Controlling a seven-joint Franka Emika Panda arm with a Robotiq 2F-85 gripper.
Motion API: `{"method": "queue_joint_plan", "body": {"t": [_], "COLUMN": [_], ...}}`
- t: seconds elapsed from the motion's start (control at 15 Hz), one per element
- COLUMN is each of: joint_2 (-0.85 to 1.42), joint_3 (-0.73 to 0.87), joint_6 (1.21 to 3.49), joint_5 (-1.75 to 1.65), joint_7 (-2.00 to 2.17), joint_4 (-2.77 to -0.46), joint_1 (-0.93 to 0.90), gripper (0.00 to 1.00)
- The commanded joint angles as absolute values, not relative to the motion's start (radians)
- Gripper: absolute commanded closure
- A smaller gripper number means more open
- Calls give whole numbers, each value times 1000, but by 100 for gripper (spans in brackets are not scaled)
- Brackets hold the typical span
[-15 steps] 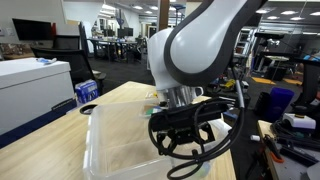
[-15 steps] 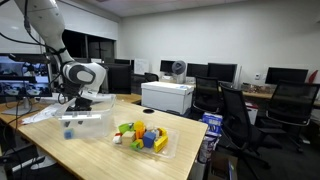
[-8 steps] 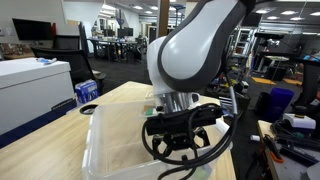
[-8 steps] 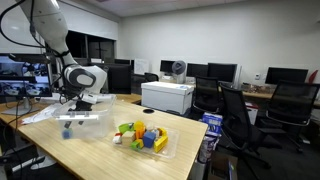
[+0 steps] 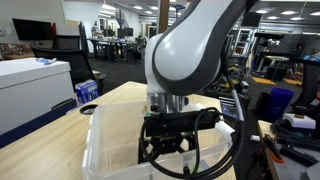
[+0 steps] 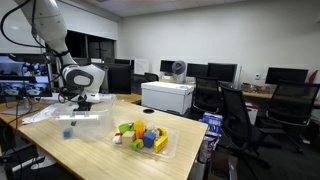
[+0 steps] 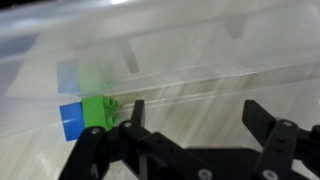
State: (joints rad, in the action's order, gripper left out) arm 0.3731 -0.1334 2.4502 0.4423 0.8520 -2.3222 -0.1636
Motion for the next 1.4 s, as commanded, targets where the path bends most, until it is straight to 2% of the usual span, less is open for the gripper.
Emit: {"method": "queue_joint_plan", "body": {"t": [0.0,0.13,0.47,1.07,1.33], "joint_2": [350,330,338,388,408], "joint_3": [-130,-116,-91,-51,-58], "joint_6": [2404,2367,2104,2124,2215], "joint_5": [440,401,356,390,426], "joint_7": [812,854,956,1009,943], "joint_4": [-2300,-2280,-2210,-2277,-2305], "joint_1": [-157,-174,-171,-158,-143], "gripper": [0,0,0,0,0]}}
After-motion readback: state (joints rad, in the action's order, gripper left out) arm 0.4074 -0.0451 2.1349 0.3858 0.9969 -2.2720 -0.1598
